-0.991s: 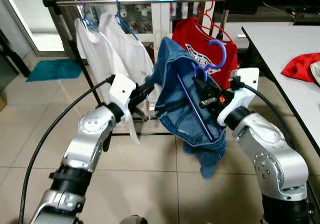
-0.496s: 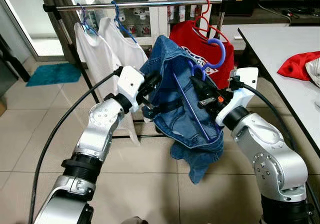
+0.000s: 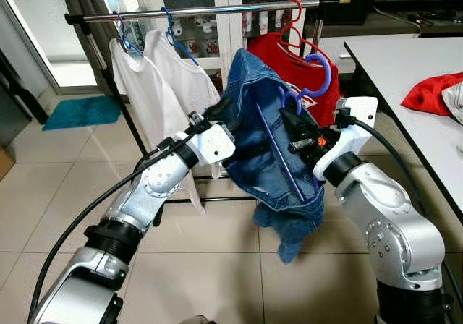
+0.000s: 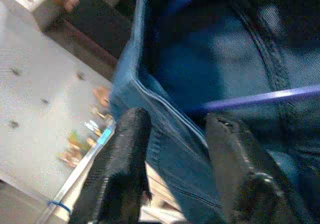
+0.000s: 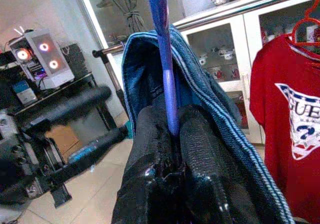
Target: Hang hanger
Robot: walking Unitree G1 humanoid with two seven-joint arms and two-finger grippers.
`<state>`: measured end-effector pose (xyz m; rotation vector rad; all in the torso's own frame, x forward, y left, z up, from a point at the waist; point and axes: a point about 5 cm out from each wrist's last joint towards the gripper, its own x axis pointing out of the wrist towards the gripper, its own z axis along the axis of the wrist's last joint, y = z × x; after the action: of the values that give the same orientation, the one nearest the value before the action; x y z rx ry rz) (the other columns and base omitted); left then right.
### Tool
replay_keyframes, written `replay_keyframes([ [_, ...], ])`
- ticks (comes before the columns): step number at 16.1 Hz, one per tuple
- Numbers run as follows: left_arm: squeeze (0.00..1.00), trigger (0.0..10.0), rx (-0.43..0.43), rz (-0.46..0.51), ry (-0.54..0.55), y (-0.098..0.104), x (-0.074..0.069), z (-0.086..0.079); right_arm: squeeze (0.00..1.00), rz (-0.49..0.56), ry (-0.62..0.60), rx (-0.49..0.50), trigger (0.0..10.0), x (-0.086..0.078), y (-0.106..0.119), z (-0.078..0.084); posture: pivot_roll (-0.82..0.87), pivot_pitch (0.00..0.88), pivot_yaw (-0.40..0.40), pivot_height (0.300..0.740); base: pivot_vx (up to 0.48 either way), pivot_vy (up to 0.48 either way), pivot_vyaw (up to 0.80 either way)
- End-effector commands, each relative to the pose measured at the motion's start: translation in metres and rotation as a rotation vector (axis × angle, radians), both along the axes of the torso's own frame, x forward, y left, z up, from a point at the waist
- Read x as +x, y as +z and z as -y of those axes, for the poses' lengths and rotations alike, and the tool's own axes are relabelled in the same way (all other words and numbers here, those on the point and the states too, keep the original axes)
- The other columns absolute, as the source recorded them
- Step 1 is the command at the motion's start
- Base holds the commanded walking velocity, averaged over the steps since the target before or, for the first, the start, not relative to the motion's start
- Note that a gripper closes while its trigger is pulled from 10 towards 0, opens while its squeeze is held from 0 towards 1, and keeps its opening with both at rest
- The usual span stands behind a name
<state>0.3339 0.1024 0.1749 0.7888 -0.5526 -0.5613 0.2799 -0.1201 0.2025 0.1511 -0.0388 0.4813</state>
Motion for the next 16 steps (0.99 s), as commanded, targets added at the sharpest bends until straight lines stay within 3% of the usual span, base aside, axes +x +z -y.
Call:
replay_keyframes([
  [1, 0.4, 10.0, -0.015, 0.054, 0.027, 0.007, 0.002, -0.005, 0.0, 0.055, 0.02, 0.027, 0.0, 0.0, 0.011, -0.004, -0.09, 0.0, 0.107, 0.74, 0.0, 0.0, 0.0],
  [2, 0.18, 10.0, -0.133, 0.068, 0.084, 0.011, 0.005, -0.012, 0.0, 0.054, 0.035, 0.035, 0.0, 0.0, 0.012, -0.006, -0.09, 0.0, 0.106, 0.74, 0.0, 0.0, 0.0],
  [3, 0.0, 10.0, -0.237, 0.015, 0.126, 0.009, 0.01, -0.018, 0.0, 0.057, 0.042, 0.036, 0.0, -0.002, 0.012, -0.006, -0.1, 0.0, 0.103, 0.74, 0.0, 0.0, 0.0],
  [4, 0.0, 10.0, -0.34, -0.047, 0.116, 0.007, 0.012, -0.018, 0.0, 0.062, 0.047, 0.022, 0.0, -0.003, 0.013, -0.006, -0.11, 0.0, 0.092, 0.74, 0.0, 0.0, 0.0],
  [5, 0.0, 10.0, -0.34, -0.047, 0.116, 0.007, 0.012, -0.018, 0.0, 0.062, 0.047, 0.022, 0.0, -0.003, 0.013, -0.006, -0.11, 0.0, 0.092, 0.74, 0.0, 0.0, 0.0],
  [6, 0.0, 10.0, -0.432, -0.099, 0.089, 0.007, 0.014, -0.015, 0.0, 0.072, 0.045, -0.019, 0.0, -0.003, 0.013, -0.005, -0.11, 0.0, 0.084, 0.74, 0.0, 0.0, 0.0],
  [7, 0.0, 10.0, -0.465, -0.118, 0.081, 0.007, 0.016, -0.013, 0.0, 0.072, 0.044, -0.032, 0.2, -0.003, 0.012, -0.004, -0.11, 0.0, 0.072, 0.74, 0.0, 0.0, 0.0],
  [8, 0.0, 10.0, -0.52, -0.14, 0.07, 0.011, 0.019, -0.011, 0.0, 0.072, 0.054, -0.022, 0.9, -0.002, 0.012, -0.003, -0.1, 0.0, 0.065, 0.74, 0.0, 0.0, 0.0],
  [10, 0.0, 10.0, -0.542, -0.228, 0.009, 0.009, 0.022, -0.002, 0.0, 0.075, 0.071, -0.016, 1.6, -0.001, 0.014, -0.005, -0.09, 0.0, 0.053, 0.74, 0.0, 0.0, 0.0],
  [12, 0.0, 10.0, -0.487, -0.289, -0.027, 0.003, 0.024, 0.005, 0.0, 0.105, 0.091, 0.002, 1.7, -0.001, 0.018, -0.009, -0.08, 0.0, 0.056, 0.74, 0.0, 0.0, 0.0],
  [13, 0.0, 10.0, -0.44, -0.309, -0.032, -0.001, 0.025, 0.008, 0.0, 0.137, 0.097, 0.016, 0.0, -0.001, 0.023, -0.014, -0.09, 0.0, 0.063, 0.74, 0.0, 0.0, 0.0],
  [16, 0.0, 10.0, -0.45, -0.335, -0.008, 0.001, 0.033, 0.007, 0.0, 0.15, 0.118, -0.004, 0.0, -0.006, 0.024, -0.021, -0.1, 0.0, 0.076, 0.74, 0.0, 0.0, 0.0],
])
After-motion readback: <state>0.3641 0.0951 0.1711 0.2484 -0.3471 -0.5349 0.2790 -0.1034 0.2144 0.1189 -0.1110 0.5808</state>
